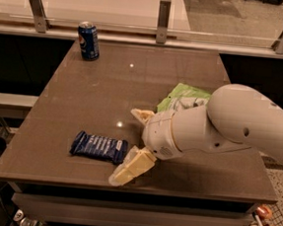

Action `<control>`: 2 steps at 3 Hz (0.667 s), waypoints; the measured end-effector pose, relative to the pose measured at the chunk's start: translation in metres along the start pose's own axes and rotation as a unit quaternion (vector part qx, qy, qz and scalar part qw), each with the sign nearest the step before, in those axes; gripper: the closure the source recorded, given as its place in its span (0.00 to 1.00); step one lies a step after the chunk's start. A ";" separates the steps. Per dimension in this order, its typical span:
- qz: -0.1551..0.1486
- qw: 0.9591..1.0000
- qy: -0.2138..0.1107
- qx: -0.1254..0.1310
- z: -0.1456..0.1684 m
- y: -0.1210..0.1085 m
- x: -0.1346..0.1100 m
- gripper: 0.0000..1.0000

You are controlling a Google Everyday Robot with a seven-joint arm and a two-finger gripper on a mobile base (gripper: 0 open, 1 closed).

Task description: Move rxbar blueberry near pepsi can

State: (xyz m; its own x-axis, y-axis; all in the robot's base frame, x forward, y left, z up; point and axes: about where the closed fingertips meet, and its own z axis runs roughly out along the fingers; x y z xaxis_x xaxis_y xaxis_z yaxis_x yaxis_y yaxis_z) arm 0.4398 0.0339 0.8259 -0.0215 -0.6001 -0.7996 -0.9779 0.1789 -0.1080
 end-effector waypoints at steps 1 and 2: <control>0.003 1.000 -0.013 -0.022 0.019 0.007 -0.005 0.00; 0.003 0.999 -0.032 -0.036 0.031 0.014 -0.009 0.00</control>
Offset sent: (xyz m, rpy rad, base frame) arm -0.0104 0.0458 -0.0196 0.1181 0.0525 0.0834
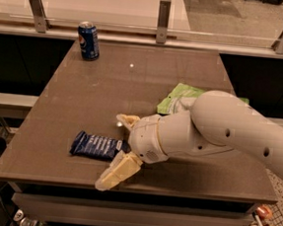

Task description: Move rxbar blueberry near pepsi can

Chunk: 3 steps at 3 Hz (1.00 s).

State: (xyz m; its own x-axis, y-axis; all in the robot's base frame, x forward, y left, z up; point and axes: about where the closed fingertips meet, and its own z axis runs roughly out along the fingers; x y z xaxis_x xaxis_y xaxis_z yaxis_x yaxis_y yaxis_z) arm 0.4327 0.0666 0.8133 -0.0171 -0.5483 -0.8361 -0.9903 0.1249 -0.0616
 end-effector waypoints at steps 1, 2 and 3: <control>-0.002 1.000 -0.016 0.004 0.008 0.006 -0.006 0.15; -0.004 1.000 -0.016 0.003 0.009 0.007 -0.008 0.39; -0.006 1.000 -0.015 0.002 0.010 0.008 -0.009 0.62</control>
Offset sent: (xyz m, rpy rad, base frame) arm -0.0041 0.0091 -0.0003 0.0258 -0.0086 -0.0012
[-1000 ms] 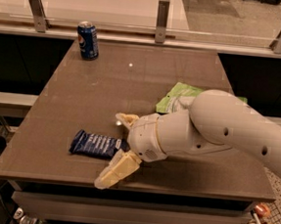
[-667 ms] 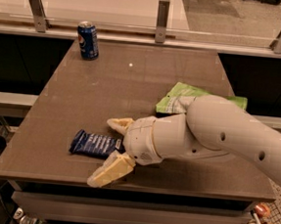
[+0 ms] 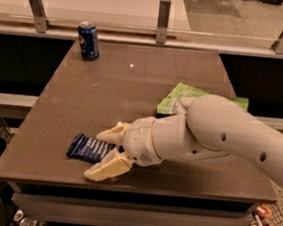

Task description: Move rxbar blueberry near pepsi can

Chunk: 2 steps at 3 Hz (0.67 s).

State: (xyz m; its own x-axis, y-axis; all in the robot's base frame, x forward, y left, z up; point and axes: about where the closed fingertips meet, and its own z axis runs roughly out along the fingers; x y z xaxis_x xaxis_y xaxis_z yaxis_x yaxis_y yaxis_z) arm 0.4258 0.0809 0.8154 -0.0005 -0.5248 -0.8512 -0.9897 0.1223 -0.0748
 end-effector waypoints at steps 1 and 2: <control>0.000 1.000 0.000 0.000 0.000 0.000 0.000 0.85; 0.000 1.000 0.000 0.000 0.000 0.000 -0.001 1.00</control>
Offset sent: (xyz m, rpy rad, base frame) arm -0.0001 0.0001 0.0003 -0.0001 -0.0001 0.0002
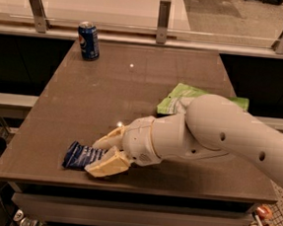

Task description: Move rxbar blueberry near pepsi can

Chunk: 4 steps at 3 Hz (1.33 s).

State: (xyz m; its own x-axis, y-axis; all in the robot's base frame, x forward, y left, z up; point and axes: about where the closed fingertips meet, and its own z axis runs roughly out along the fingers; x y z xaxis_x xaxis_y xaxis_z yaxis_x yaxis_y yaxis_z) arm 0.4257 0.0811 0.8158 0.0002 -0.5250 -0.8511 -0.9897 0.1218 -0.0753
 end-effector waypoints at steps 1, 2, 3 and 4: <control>0.000 1.000 0.000 0.000 0.000 0.000 0.000 1.00; 0.003 1.000 0.002 0.010 -0.010 -0.008 -0.007 1.00; 0.018 0.999 -0.002 0.044 -0.038 -0.029 -0.019 1.00; 0.031 0.995 -0.017 0.088 -0.075 -0.060 -0.032 1.00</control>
Offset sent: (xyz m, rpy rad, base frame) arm 0.0182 -0.0188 0.0270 -0.0048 -0.0056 -0.0607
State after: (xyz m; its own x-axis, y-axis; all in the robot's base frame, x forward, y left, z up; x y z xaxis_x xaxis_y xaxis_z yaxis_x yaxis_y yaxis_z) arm 0.4741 0.0273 0.8863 -0.0530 -0.4835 -0.8737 -0.9474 0.3010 -0.1091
